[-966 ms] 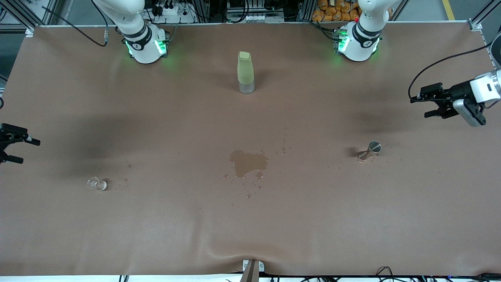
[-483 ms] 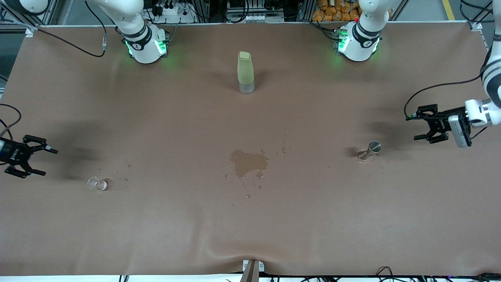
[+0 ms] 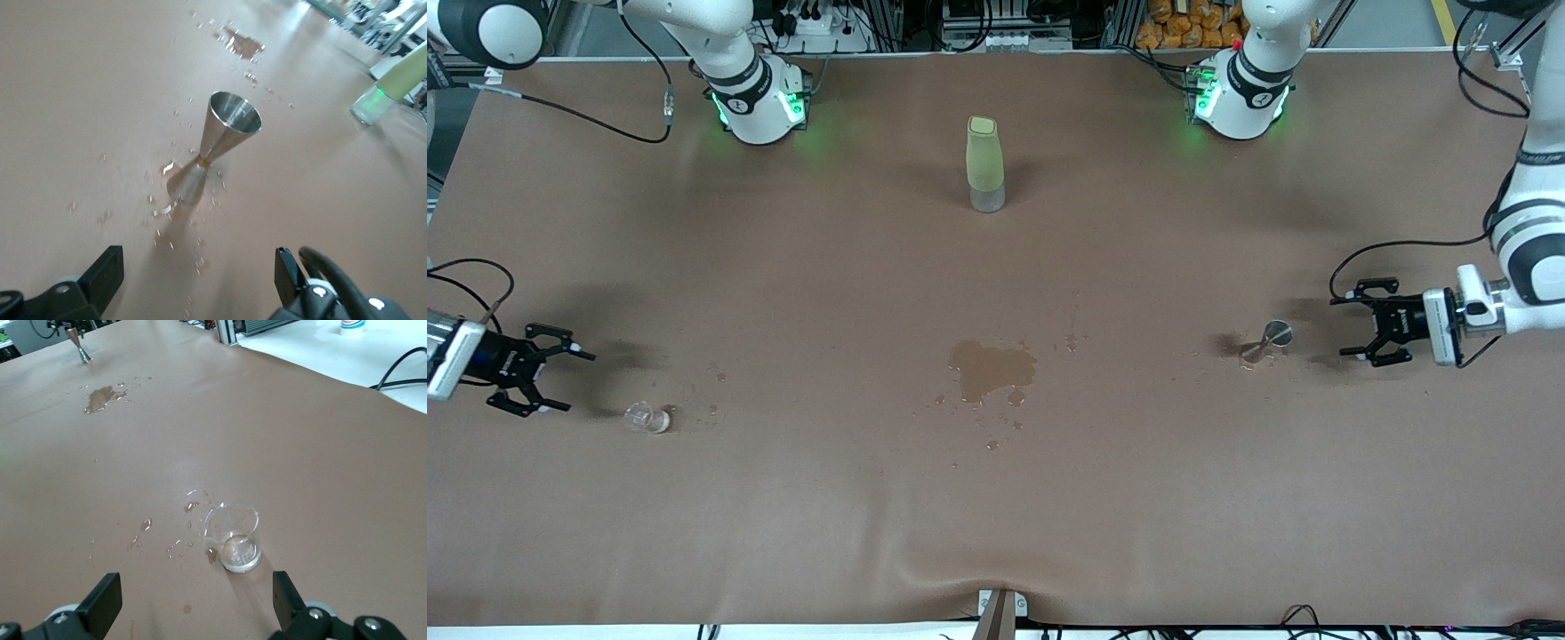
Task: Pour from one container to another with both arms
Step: 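Grasp the jigger with the left gripper while the right gripper grasps the beaker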
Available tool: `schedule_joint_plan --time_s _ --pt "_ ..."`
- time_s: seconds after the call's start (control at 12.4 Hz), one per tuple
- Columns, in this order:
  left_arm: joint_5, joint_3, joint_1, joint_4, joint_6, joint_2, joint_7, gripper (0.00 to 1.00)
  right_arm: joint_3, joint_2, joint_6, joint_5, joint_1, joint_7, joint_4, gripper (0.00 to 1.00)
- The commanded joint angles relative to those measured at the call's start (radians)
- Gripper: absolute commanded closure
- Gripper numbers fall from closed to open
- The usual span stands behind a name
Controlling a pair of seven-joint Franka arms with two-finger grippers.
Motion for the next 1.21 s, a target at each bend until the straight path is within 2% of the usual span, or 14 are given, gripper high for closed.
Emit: schedule_joint_plan --time_s 0.0,0.16,0.48,0.56,0.8,1.13 --pt "-0.071 -0.004 0.007 0.037 -0.035 0.044 0.174 0.00 0.012 0.055 -0.008 0.065 -0.016 -0.123 0.020 0.00" --pt "-0.093 -0.006 0.007 0.037 -0.035 0.066 0.296 0.11 0.012 0.095 -0.008 0.144 -0.016 -0.200 0.021 0.00" --pt "-0.194 -0.008 0.007 0.034 -0.053 0.124 0.475 0.22 0.012 0.186 -0.010 0.293 -0.022 -0.320 0.040 0.00" --pt "-0.197 -0.008 0.006 0.038 -0.081 0.153 0.482 0.34 0.012 0.195 -0.010 0.312 -0.022 -0.331 0.040 0.00" --pt "-0.213 -0.009 0.001 0.041 -0.089 0.175 0.502 0.35 0.015 0.215 -0.010 0.338 -0.020 -0.340 0.041 0.00" --pt "-0.249 -0.031 -0.003 0.041 -0.116 0.190 0.544 0.36 0.016 0.256 -0.008 0.428 -0.010 -0.384 0.043 0.00"
